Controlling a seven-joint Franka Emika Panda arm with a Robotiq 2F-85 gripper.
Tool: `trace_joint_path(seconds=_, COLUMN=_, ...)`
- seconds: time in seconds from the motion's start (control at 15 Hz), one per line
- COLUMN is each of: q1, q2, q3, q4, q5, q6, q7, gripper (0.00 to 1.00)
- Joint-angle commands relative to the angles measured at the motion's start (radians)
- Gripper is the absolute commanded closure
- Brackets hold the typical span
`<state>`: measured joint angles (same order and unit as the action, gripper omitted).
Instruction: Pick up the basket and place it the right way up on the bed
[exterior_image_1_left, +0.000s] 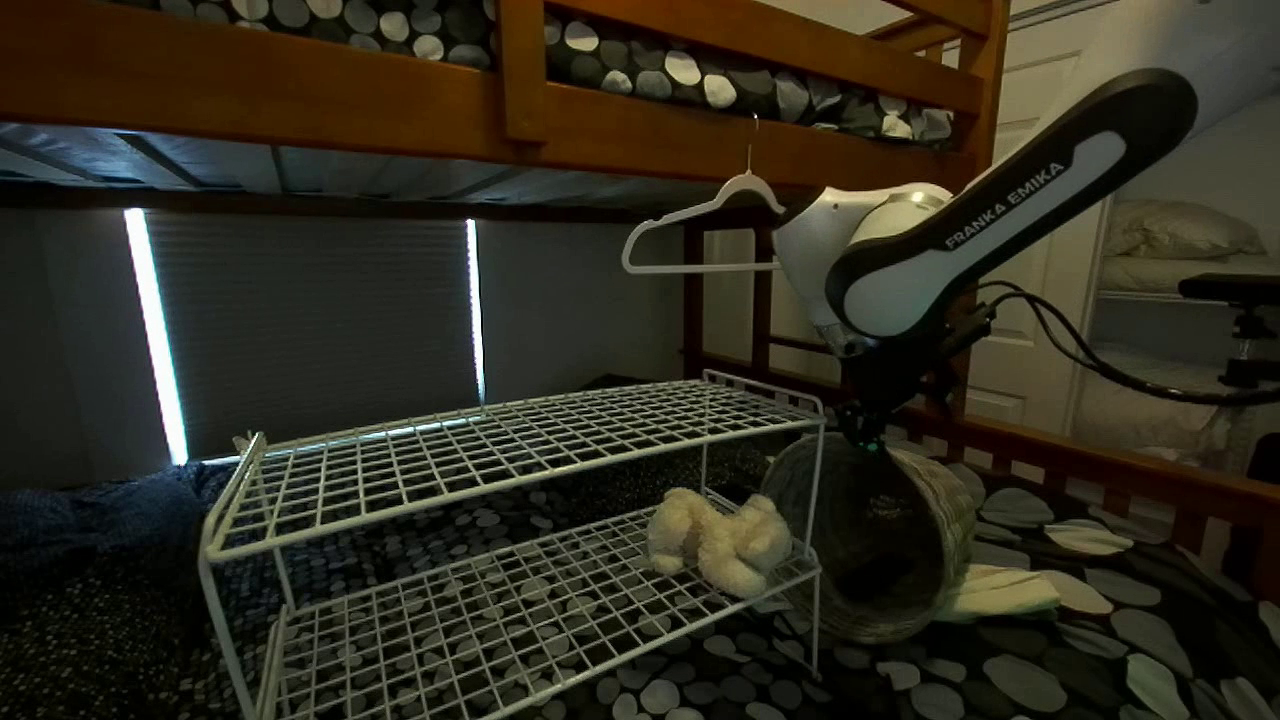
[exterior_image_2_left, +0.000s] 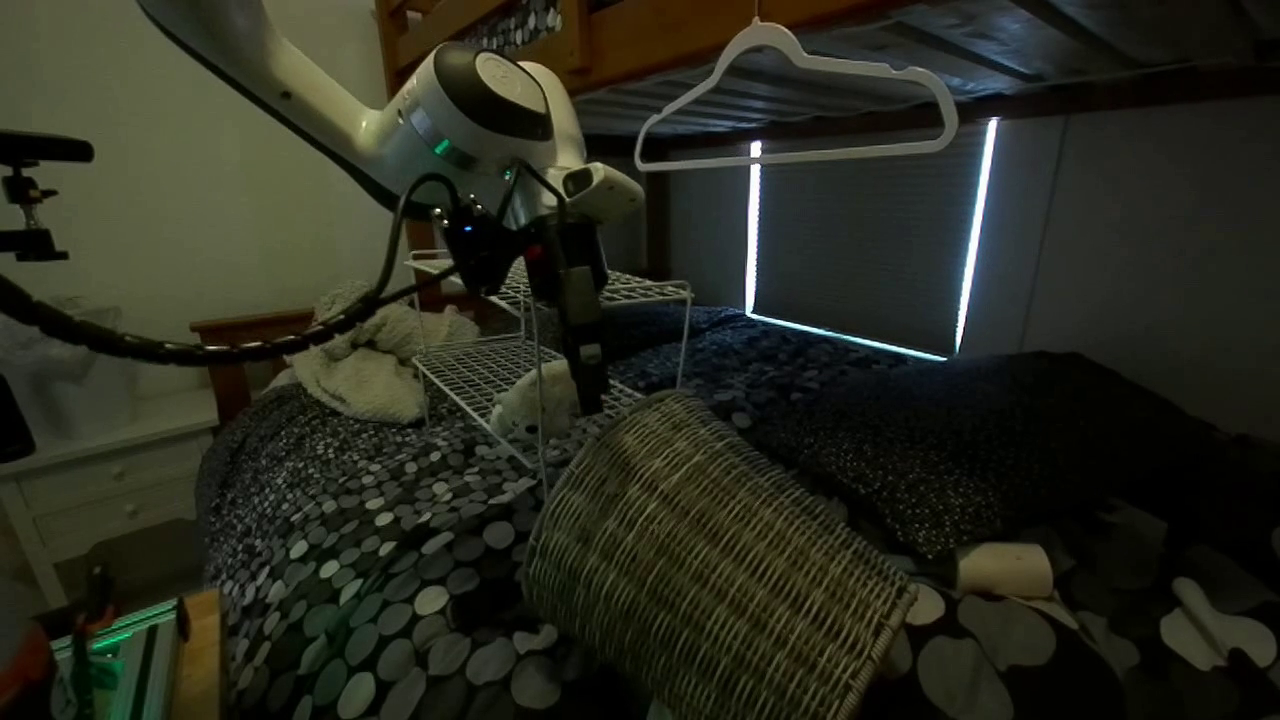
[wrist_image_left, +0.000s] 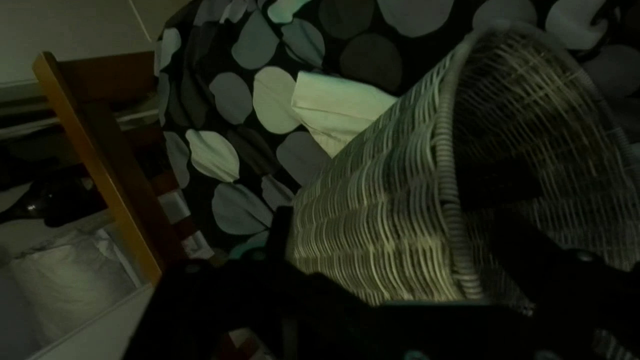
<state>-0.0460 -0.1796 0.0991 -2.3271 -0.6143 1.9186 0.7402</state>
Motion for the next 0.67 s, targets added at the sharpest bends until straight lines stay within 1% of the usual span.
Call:
trace_joint_path(seconds=0.0, q1=0.011, q2=0.042, q3=-0.013, q4=0.002, q5=-0.058, q6=0.110, q7=0.011, gripper=0.00)
trace_joint_path(seconds=0.27, q1=0.009, q2=0.081, q3=-0.023, q4=0.004, q5=-0.094, q6=0.169, q7=0.002, gripper=0.00)
trace_joint_path(seconds=0.33, q1=0.009, q2=0.088, q3=-0.027, q4=0.003, q5=-0.096, q6=0.175, q7=-0.005, gripper=0.06)
trace_joint_path(seconds=0.4, q1=0.008, q2=0.096, q3=-0.031, q4=0.002, q5=-0.106, q6=0.176, q7=-0.005, gripper=0.27)
trace_joint_path(seconds=0.47, q1=0.008, q2=0.101, q3=-0.035, q4=0.000, q5=-0.108, q6=0.178, q7=-0.006, gripper=0.30)
trace_joint_path(seconds=0.53, q1=0.008, q2=0.102, q3=-0.040, q4=-0.004, q5=-0.112, q6=0.176, q7=-0.011, gripper=0.31)
trace_joint_path(seconds=0.6, q1=0.007, q2=0.102, q3=-0.044, q4=-0.007, q5=-0.115, q6=0.176, q7=-0.014, gripper=0.40)
